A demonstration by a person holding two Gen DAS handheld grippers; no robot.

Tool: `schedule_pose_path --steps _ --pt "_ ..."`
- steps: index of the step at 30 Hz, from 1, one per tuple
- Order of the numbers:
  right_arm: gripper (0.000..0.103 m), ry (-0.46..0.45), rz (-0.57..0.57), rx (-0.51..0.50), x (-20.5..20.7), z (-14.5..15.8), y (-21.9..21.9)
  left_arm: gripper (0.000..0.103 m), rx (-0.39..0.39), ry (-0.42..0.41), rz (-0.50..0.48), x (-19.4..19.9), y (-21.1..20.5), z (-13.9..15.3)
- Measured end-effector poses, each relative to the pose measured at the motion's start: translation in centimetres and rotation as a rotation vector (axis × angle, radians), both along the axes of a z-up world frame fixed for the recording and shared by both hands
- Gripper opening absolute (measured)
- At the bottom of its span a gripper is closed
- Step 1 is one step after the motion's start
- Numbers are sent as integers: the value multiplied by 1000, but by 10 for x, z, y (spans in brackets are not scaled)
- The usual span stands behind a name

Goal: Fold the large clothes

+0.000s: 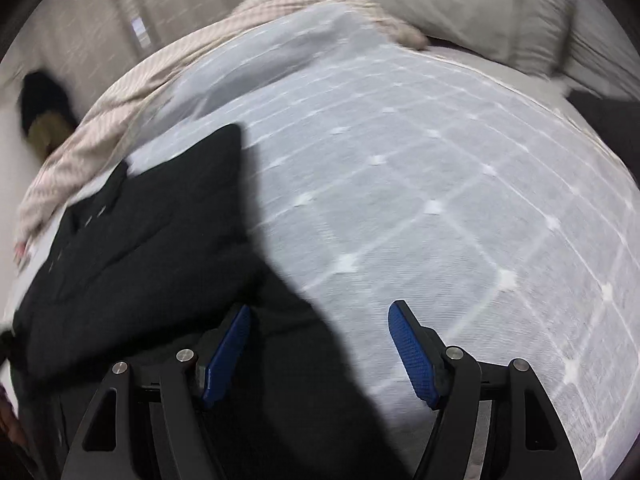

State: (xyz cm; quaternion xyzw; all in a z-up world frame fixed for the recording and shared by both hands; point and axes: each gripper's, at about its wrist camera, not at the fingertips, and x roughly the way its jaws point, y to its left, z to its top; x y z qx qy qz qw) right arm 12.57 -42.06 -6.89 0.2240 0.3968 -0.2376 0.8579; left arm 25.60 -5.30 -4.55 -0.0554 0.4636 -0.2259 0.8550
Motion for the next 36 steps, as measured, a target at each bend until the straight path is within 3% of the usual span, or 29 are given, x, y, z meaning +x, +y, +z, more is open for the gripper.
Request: schedule_pose_path --steps 2,5,8,10,12,18,26,32,36 --pt "72 -19 -10 25 -5 -1 -4 34 -26 18 14 1 6 -8" --pt "74 30 7 -18 -2 3 4 43 -64 37 39 -6 19 -2" --pt "74 61 31 -31 2 5 14 60 -19 34 58 -19 25 10" --pt "74 67 48 -13 2 8 18 77 16 13 69 -32 32 22" --pt "74 69 61 7 -1 10 21 84 42 -2 73 -45 40 32" --pt "74 50 78 58 -27 22 31 92 89 12 85 -87 81 56" --pt "75 67 117 57 -77 46 34 93 148 -12 147 -143 144 81" --pt "79 53 115 177 -117 55 28 93 203 -25 164 -178 191 90" --pt "79 56 148 165 -139 67 31 100 238 7 145 -197 216 85"
